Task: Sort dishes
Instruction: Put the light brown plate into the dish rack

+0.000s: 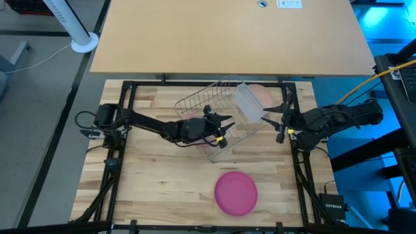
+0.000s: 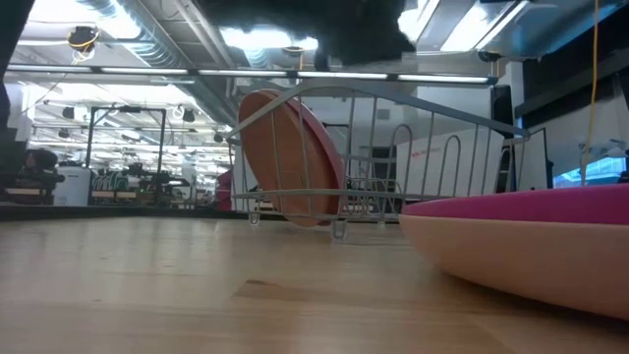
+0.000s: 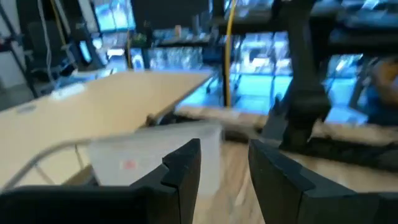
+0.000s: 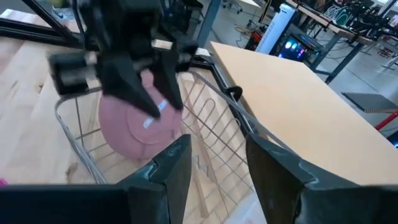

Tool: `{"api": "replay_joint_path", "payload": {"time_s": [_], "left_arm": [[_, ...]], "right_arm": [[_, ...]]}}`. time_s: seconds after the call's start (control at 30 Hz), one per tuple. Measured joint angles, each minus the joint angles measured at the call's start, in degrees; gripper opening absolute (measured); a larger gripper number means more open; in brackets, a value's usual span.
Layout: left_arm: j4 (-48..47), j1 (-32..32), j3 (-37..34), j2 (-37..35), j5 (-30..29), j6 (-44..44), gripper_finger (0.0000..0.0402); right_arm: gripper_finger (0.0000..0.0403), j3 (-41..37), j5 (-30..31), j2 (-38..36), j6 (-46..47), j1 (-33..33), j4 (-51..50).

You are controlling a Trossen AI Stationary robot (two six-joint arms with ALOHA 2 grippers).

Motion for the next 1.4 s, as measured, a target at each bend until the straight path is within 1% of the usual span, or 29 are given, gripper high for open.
{"api": "replay_joint_path", "payload": {"time_s": [0.03, 0.1, 0.2, 0.33, 0.4, 0.5, 0.57, 0.63, 0.73, 0.83, 0.93, 1.03, 1.1, 1.17, 1.27, 1.4], "left_arm": [[-0.29, -0.49, 0.0, -1.43, -0.03, 0.38, 0.0127], [-3.96, -1.61, 0.09, -5.2, -0.05, 1.84, 0.0127], [-15.85, -3.25, 0.07, -12.64, -0.06, 3.06, 0.0127], [-34.82, -5.35, 0.09, -24.1, -0.1, -1.62, 0.0127], [-42.57, -6.59, -0.43, -29.17, -0.23, -3.92, 0.0127], [-46.01, -8.82, -4.93, -36.32, -0.42, -5.93, 0.0127], [-45.36, -10.43, -9.63, -40.68, -1.55, -6.81, 0.0127], [-44.97, -12.24, -15.01, -44.71, -4.0, -9.24, 0.0127], [-40.71, -14.56, -24.02, -49.67, -8.7, -12.52, 0.0127], [-31.52, -16.12, -33.24, -53.39, -12.3, -15.29, 0.0127], [-21.79, -16.8, -41.3, -55.14, -12.77, -17.29, 0.0127], [-12.38, -17.42, -47.49, -55.21, -12.73, -19.9, 0.0127], [-7.9, -17.89, -50.25, -55.19, -12.68, -21.64, 0.0127], [-5.32, -18.53, -52.12, -55.14, -12.6, -22.95, 0.0127], [-2.97, -19.48, -53.01, -55.17, -12.57, -23.14, 0.0127], [-1.79, -20.51, -52.92, -55.17, -12.53, -22.99, 0.0127]], "right_arm": [[0.0159, 0.0, -0.01, 0.3, 0.0, 0.0, 0.46], [0.0159, -0.06, -0.07, 0.44, -0.01, 0.0, 2.11], [0.0159, 0.0, -0.01, -0.25, 0.0, 0.0, 5.67], [0.0159, 0.06, -0.01, -3.25, 0.0, 0.0, 7.33], [0.0159, 0.07, -0.01, -5.4, 0.94, 0.0, 5.53], [0.0159, 0.06, -0.01, -8.8, 6.29, 0.0, -0.64], [0.0159, -0.6, -0.01, -11.46, 11.18, 0.0, -5.55], [0.0159, -2.54, 0.02, -14.49, 15.66, 0.0, -8.18], [0.0159, -7.21, 0.01, -19.36, 17.78, 0.0, -7.92], [0.0159, -11.89, 0.02, -23.01, 17.99, 0.0, -6.12], [0.0159, -16.97, -0.71, -25.35, 17.99, 0.0, -2.93], [0.0159, -21.32, -1.61, -26.51, 18.03, 0.0, -0.75], [0.0159, -23.86, -2.22, -26.46, 18.98, 0.0, -0.69], [0.0159, -25.68, -2.62, -26.2, 19.85, 0.0, -0.06], [0.0159, -26.6, -2.51, -25.39, 20.35, 0.0, -0.11], [0.0159, -25.83, 0.73, -23.15, 20.68, 0.0, -1.32]]}}
